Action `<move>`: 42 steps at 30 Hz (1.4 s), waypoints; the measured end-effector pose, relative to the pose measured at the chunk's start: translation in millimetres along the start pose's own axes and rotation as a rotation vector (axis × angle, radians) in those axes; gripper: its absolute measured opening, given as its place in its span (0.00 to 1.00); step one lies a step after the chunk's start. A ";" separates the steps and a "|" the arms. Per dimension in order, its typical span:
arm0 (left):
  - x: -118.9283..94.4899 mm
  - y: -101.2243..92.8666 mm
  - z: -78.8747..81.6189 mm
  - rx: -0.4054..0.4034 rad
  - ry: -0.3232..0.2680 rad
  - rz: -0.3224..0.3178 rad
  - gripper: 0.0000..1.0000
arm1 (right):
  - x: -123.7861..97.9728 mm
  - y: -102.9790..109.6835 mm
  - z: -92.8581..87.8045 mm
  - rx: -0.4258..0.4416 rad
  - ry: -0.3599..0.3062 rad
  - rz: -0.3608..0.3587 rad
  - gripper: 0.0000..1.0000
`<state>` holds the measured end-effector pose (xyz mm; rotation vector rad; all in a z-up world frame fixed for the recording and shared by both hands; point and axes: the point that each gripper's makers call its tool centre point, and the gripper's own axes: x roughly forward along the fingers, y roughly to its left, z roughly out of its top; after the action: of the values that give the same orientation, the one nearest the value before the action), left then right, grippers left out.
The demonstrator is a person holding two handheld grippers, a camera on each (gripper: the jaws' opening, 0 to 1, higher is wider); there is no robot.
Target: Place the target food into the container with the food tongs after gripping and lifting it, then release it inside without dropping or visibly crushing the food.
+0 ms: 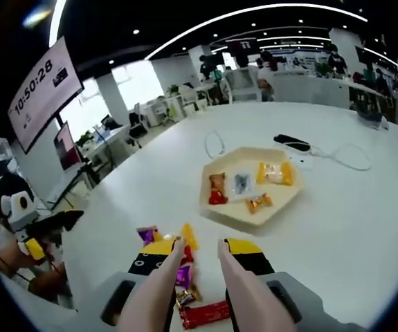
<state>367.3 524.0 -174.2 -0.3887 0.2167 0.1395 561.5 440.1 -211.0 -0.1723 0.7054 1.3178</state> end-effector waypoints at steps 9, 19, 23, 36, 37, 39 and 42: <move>-4.0 -9.6 -15.0 0.038 0.055 -0.020 0.99 | -6.6 6.0 -18.6 0.049 0.006 -0.001 0.26; -4.7 -21.2 -4.7 -0.014 -0.008 -0.025 0.99 | -16.0 17.2 -25.7 0.048 -0.028 0.009 0.26; -1.7 -29.0 -15.9 0.062 0.063 -0.046 0.99 | -14.9 16.1 -33.4 0.055 -0.011 0.007 0.26; 7.7 -16.8 17.1 0.033 0.027 -0.034 0.99 | -25.7 7.1 -24.6 0.073 -0.051 -0.015 0.26; 8.6 -16.4 16.7 0.049 0.037 -0.037 0.99 | -25.5 7.4 -25.3 0.076 -0.049 -0.019 0.26; 8.8 -15.6 17.0 0.062 0.046 -0.039 0.99 | -26.0 8.6 -23.6 0.081 -0.056 -0.023 0.26; 8.0 -13.2 20.1 0.062 0.042 -0.039 0.99 | -25.0 9.8 -20.8 0.095 -0.072 -0.019 0.26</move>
<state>381.0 520.5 -153.2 -0.3345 0.2538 0.0862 542.8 411.8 -210.6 -0.0540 0.7020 1.2632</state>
